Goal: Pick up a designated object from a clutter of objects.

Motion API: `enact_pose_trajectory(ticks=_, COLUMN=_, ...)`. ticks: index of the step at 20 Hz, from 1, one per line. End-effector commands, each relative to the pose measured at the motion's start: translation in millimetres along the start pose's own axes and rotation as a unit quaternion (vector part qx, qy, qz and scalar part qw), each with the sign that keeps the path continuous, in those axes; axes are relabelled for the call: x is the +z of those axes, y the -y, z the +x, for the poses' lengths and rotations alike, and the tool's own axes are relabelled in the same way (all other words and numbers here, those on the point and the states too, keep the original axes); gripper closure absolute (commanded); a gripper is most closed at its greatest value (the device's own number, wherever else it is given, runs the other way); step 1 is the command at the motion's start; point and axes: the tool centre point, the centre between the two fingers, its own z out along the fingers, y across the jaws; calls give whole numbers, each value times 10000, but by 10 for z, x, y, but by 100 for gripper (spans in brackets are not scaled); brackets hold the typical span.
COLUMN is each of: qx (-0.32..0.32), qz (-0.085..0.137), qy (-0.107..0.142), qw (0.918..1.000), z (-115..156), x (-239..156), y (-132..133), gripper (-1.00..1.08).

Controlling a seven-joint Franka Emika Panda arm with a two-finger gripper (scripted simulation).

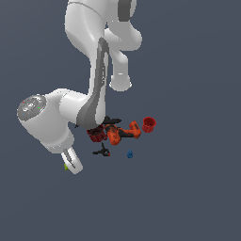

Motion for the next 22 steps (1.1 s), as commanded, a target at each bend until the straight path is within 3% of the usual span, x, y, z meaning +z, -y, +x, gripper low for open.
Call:
enact_pose_trajectory(ticks=1, qx=288, qz=-13, qy=-25, qw=9996, z=114, x=170, y=-64, gripper=-92)
enact_pose_trajectory(ticks=10, qx=830, qz=-53, qy=-71, qw=9965, z=313, x=514, y=-215, gripper=-92)
enact_pose_trajectory(ticks=22, qx=856, qz=-58, qy=-70, qw=9963, z=318, x=762, y=-234, gripper=-92)
